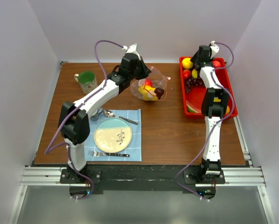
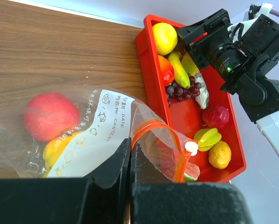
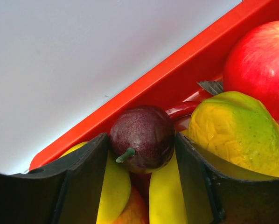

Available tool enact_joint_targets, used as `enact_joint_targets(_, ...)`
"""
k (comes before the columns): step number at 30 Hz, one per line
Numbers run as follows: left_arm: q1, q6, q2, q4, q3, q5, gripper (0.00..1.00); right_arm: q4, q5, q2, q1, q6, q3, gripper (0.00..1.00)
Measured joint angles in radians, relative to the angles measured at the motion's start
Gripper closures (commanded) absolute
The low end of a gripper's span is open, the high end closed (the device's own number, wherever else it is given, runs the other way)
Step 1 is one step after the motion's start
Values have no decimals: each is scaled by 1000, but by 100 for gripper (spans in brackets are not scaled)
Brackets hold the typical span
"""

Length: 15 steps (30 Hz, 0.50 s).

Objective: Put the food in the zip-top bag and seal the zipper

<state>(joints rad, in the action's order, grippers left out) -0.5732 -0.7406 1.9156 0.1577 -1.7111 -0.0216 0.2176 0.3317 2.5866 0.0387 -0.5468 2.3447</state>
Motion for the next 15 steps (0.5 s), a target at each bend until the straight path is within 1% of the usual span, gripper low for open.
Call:
enact_joint_targets(2,0,0,0,0,0,0,100,-3,0,0,0,3,-5,60)
enact_joint_targets(3,0,0,0,0,0,0,100,-7,0,-2,0,5,-12,68)
enact_joint_targets(5,0,0,0,0,0,0,100,-22,0,-10,0,6,-32,76)
enact_joint_targets(6,0,0,0,0,0,0,100,-30,0,-23,0,4,-54,81)
enact_joint_targets(9,0,0,0,0,0,0,100,-34,0,-51,0,4,-96,89)
enact_joint_targets(12,0,0,0,-1,0,0,100,-31,0,-80,0,4,-131,92)
enact_joint_targets(15,0,0,0,-1,0,-1,100,-23,2,-123,0,4,-164,93)
